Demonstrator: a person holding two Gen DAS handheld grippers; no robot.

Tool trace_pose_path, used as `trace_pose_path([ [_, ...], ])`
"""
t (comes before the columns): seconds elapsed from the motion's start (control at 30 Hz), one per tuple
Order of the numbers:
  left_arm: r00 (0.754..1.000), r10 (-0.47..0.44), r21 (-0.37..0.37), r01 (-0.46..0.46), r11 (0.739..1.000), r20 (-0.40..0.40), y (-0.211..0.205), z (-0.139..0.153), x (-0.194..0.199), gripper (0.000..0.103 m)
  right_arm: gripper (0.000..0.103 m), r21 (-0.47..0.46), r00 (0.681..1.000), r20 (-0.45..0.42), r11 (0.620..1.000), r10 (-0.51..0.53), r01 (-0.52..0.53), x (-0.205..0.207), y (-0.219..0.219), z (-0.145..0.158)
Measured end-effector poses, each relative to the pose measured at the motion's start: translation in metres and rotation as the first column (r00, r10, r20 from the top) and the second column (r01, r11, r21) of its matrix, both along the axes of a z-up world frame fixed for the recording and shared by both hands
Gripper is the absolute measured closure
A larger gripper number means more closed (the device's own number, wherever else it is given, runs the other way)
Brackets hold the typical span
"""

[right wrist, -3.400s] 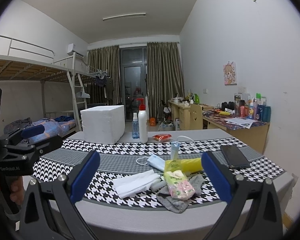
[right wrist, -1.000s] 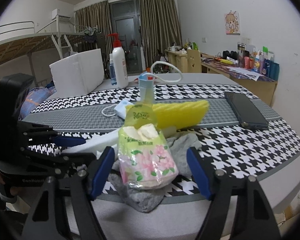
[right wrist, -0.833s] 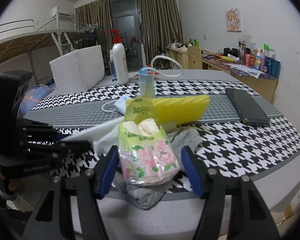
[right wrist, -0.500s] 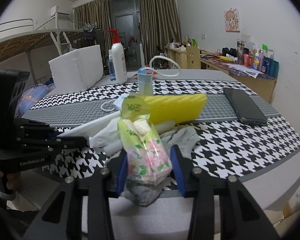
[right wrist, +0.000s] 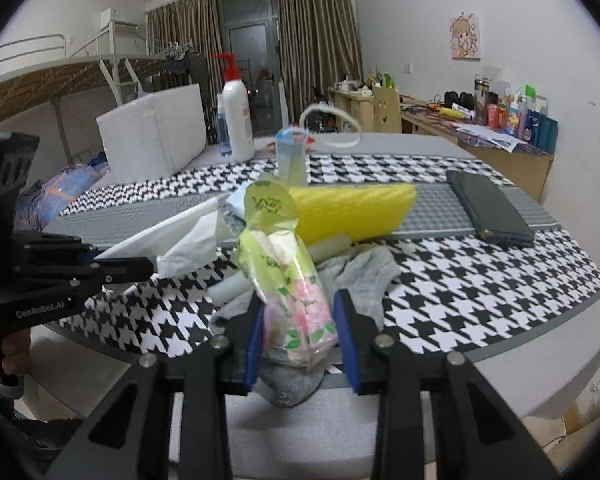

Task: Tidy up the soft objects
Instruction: 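Lift both held items and carry them toward the white foam box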

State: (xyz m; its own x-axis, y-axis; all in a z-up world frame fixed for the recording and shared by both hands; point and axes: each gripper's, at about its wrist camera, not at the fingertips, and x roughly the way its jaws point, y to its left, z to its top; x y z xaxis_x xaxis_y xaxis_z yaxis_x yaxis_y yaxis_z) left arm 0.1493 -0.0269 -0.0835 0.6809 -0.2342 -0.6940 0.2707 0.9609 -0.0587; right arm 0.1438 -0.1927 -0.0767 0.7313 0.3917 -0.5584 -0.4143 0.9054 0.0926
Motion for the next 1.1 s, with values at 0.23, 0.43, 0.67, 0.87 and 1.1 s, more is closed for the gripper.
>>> trace_pose_path([
  [0.23, 0.997, 0.019, -0.006, -0.019, 1.0, 0.077, 0.009, 0.018, -0.012, 0.094, 0.065, 0.026, 0.998, 0.058, 1.0, 0.001, -0.003, -0.015, -0.001, 0.019],
  [0.43, 0.989, 0.049, -0.009, -0.048, 0.999, 0.14, 0.018, 0.033, -0.026, 0.094, 0.065, 0.043, 0.993, 0.116, 0.999, 0.012, -0.017, -0.02, 0.006, 0.035],
  [0.67, 0.979, 0.086, -0.013, -0.085, 0.996, 0.183, 0.031, 0.051, -0.032, 0.094, 0.065, 0.055, 0.988, 0.15, 0.997, 0.045, -0.054, -0.014, 0.019, 0.051],
  [0.87, 0.966, 0.124, -0.014, -0.124, 0.992, 0.227, 0.045, 0.067, -0.033, 0.094, 0.065, 0.071, 0.981, 0.18, 0.994, 0.072, -0.086, -0.007, 0.031, 0.067],
  [1.1, 0.945, 0.17, -0.025, -0.17, 0.985, 0.278, 0.062, 0.082, -0.038, 0.094, 0.065, 0.079, 0.972, 0.217, 0.991, 0.086, -0.105, -0.006, 0.044, 0.08],
])
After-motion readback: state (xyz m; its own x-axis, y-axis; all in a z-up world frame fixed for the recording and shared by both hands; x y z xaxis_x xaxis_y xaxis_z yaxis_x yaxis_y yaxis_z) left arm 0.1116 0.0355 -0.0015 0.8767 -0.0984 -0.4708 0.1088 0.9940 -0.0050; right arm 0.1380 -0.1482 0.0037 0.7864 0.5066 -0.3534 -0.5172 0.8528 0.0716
